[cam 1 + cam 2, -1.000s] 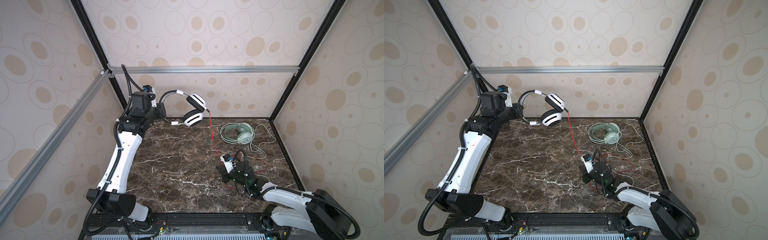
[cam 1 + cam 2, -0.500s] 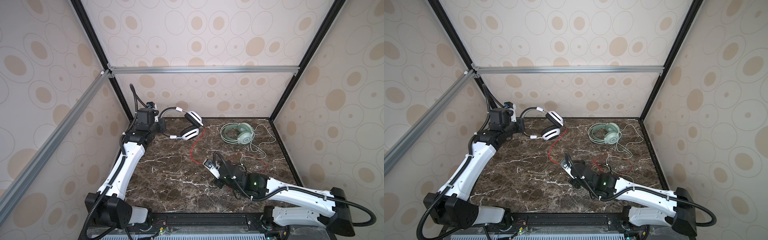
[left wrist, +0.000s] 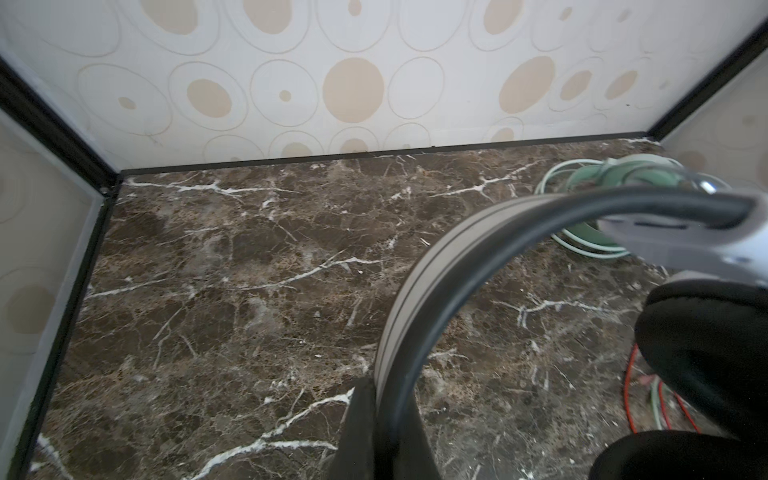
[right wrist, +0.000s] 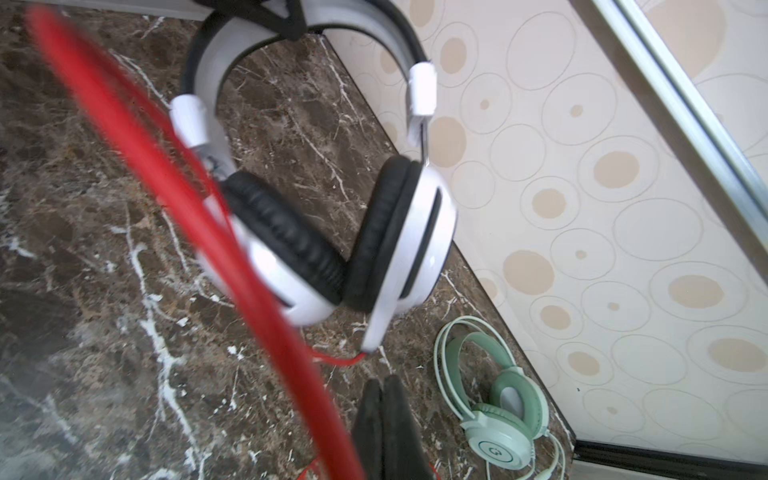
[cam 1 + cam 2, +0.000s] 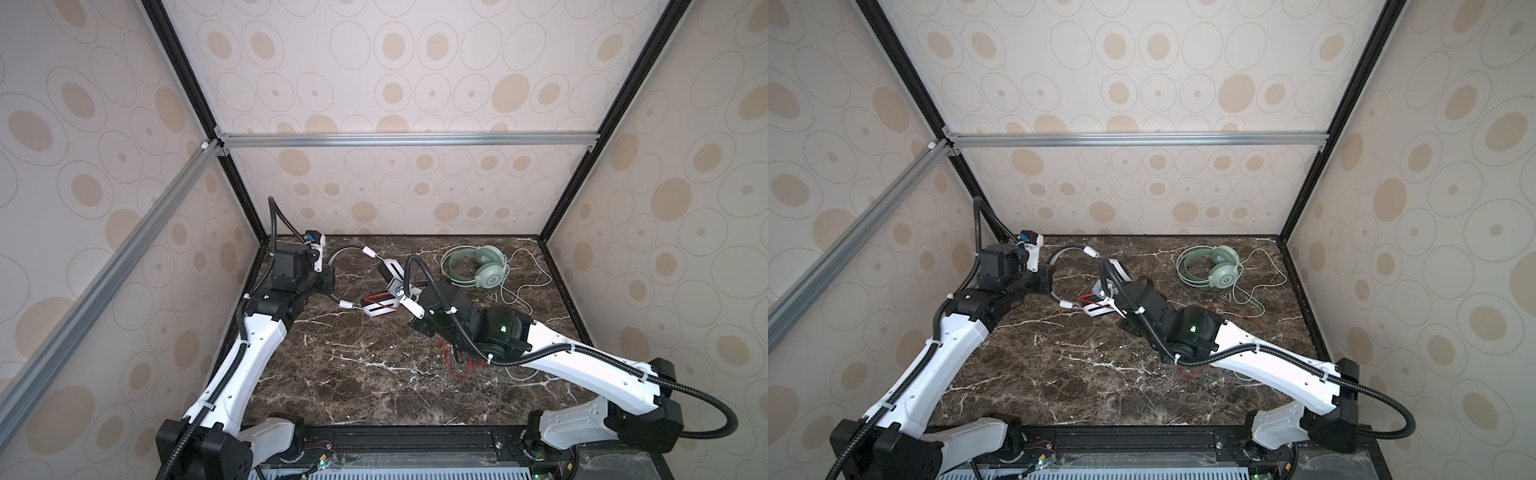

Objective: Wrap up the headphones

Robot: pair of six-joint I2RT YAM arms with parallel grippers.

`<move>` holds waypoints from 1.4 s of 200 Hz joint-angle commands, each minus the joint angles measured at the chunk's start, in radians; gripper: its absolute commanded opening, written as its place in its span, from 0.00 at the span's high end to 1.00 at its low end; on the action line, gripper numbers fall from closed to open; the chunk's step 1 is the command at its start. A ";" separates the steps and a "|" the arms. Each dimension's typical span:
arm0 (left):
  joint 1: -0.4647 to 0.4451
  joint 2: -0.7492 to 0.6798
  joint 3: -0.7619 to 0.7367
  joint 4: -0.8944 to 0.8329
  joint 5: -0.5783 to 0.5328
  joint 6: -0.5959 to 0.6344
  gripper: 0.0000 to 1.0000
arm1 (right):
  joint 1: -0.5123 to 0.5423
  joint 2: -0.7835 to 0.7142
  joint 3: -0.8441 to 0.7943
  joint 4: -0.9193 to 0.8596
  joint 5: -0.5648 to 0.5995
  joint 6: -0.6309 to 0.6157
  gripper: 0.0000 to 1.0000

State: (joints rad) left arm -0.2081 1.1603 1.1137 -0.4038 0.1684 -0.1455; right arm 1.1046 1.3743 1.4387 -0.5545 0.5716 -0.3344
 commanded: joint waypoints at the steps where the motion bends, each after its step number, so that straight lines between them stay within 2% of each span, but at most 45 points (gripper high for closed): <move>1: -0.023 -0.059 -0.005 0.089 0.116 0.044 1.00 | -0.038 0.049 0.079 -0.062 0.028 -0.068 1.00; 62: -0.036 -0.117 -0.068 0.131 0.276 0.040 1.00 | -0.173 0.128 0.228 -0.153 -0.030 -0.070 1.00; 136: -0.036 -0.138 -0.110 0.229 0.448 -0.037 1.00 | -0.306 0.159 0.229 -0.156 -0.202 -0.022 0.97; 169: -0.036 -0.151 -0.119 0.273 0.490 -0.074 1.00 | -0.364 0.153 0.195 -0.137 -0.318 0.027 0.93; 207: -0.036 -0.155 -0.128 0.325 0.522 -0.118 1.00 | -0.403 0.122 0.151 -0.093 -0.417 0.065 0.79; 221: -0.036 -0.155 -0.126 0.351 0.542 -0.142 1.00 | -0.424 0.097 0.118 -0.059 -0.479 0.081 0.77; 251: -0.036 -0.157 -0.105 0.400 0.575 -0.194 1.00 | -0.474 0.052 0.016 0.056 -0.611 0.132 0.72; 280: -0.036 -0.155 -0.071 0.417 0.596 -0.225 1.00 | -0.506 0.017 -0.130 0.243 -0.762 0.190 0.66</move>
State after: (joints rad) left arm -0.2386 1.0344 0.9707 -0.0864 0.6979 -0.2848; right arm 0.6163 1.4292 1.4006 -0.4896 -0.0212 -0.2089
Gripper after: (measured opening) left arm 0.064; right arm 0.311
